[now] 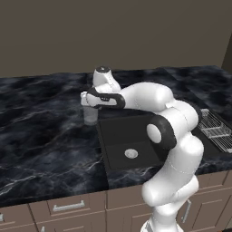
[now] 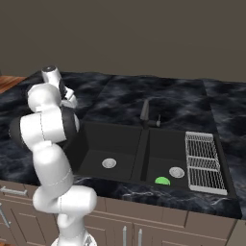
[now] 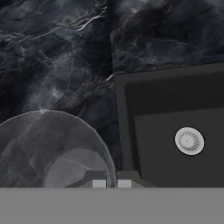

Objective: Move any existing items from the left basin to the right basin for drying. Then move the glass cup from the counter to the left basin of the sink for washing.

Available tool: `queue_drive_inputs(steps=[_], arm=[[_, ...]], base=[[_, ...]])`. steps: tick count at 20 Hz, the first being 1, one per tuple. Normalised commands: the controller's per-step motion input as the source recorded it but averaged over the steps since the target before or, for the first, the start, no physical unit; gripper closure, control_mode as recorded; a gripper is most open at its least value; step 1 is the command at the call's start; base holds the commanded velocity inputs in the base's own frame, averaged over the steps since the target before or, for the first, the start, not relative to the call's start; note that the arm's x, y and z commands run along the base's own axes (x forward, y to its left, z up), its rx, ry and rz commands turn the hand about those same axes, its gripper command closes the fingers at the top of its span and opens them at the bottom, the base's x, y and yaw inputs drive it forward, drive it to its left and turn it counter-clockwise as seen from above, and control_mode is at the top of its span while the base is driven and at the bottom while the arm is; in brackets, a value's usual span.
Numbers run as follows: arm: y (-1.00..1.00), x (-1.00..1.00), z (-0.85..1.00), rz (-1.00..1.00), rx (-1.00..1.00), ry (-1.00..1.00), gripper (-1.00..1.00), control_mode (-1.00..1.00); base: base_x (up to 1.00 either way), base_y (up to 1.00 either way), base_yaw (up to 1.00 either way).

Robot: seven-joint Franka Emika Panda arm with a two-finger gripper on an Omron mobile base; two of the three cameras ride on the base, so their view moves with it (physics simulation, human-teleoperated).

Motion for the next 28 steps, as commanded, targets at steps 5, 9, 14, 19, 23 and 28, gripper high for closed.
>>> queue_drive_inputs(steps=[5,9,14,19,23,28], arm=[[-0.57,-0.37,0.04,-0.05,0.00,0.00,1.00,-1.00],[-0.56,-0.36,0.03,-0.05,0.00,0.00,1.00,-1.00],[-0.56,-0.39,0.01,-0.05,0.00,0.00,1.00,-1.00],[-0.51,-0.35,0.00,-0.05,0.00,0.00,1.00,-1.00],[-0.43,-0.24,0.00,-0.03,0.00,0.00,1.00,-1.00],[-0.37,-0.11,-0.09,-0.01,0.00,0.02,1.00,-1.00]], base=[[0.00,0.00,0.00],[0.00,0.00,0.00],[0.00,0.00,0.00],[0.00,0.00,0.00],[0.00,0.00,0.00],[0.00,0.00,0.00]])
